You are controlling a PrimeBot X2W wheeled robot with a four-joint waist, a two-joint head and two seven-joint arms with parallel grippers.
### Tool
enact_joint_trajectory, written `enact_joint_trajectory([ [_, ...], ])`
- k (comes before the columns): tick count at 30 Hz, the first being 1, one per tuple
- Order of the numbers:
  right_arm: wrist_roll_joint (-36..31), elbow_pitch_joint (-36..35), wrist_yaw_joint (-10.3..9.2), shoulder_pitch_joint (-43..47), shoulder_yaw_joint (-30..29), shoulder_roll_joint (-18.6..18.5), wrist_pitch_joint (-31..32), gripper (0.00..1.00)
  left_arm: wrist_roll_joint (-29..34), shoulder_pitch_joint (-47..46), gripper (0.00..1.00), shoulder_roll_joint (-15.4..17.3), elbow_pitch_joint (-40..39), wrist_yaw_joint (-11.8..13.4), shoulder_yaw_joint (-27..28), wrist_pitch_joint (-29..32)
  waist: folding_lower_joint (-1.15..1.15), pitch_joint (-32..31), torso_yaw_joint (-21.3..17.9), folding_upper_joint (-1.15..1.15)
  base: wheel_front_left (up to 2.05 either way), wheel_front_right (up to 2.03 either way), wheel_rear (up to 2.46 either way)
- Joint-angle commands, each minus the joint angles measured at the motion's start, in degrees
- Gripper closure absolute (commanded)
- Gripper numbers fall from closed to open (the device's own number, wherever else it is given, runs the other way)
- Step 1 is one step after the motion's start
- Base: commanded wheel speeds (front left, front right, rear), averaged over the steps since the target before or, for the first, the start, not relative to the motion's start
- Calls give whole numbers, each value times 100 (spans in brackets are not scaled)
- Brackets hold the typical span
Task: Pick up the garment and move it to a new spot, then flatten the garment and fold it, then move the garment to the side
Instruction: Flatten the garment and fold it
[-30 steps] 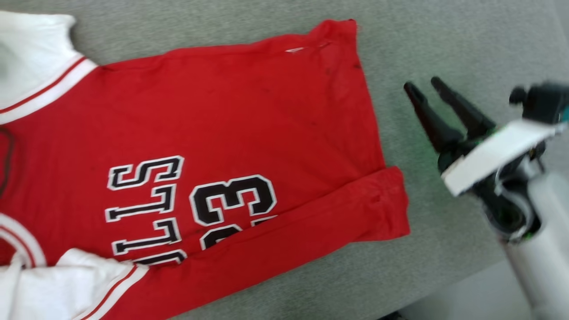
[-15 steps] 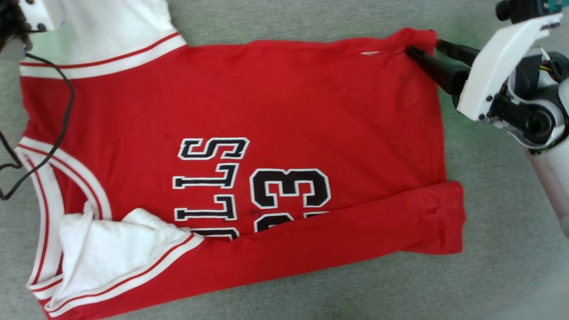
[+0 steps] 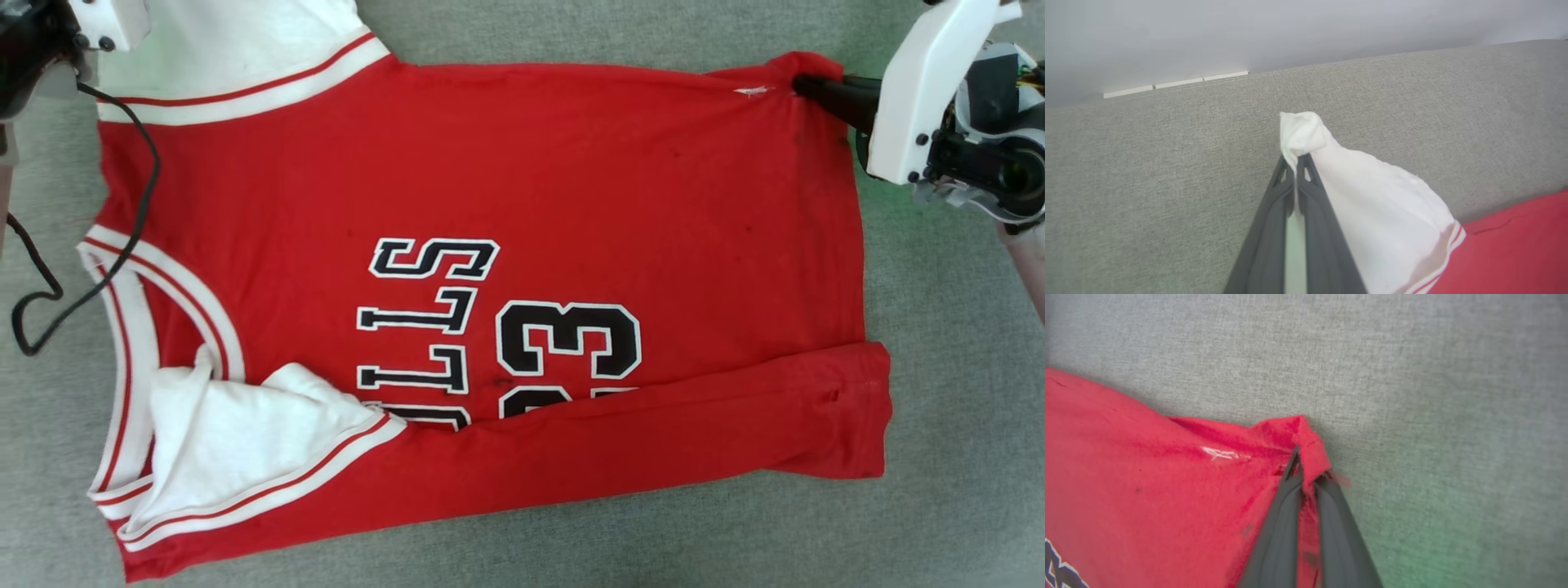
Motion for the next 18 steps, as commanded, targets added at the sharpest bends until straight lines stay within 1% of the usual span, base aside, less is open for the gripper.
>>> enact_joint_trajectory([
  [1,-7,32,-6,150,108,83,-29,100,-9,91,100,18,-12,-32,33,-67,0,-57,42,0,0,0,0],
  [5,-104,-310,-5,227,15,-200,-352,100,-32,457,100,86,-143,-44,75,-341,0,-291,144,0,0,0,0],
  [10,-149,-758,-5,764,-171,-503,-651,100,-216,1331,100,128,-506,26,283,-855,0,-682,306,0,0,0,0],
  [14,-185,-1116,-5,1446,-389,-666,-808,100,-410,2280,100,171,-903,173,488,-1260,0,-1031,414,0,0,0,0],
  [18,-232,-1409,-5,2171,-634,-715,-887,100,-615,3376,100,229,-1310,364,714,-1594,0,-1370,475,0,0,0,0],
])
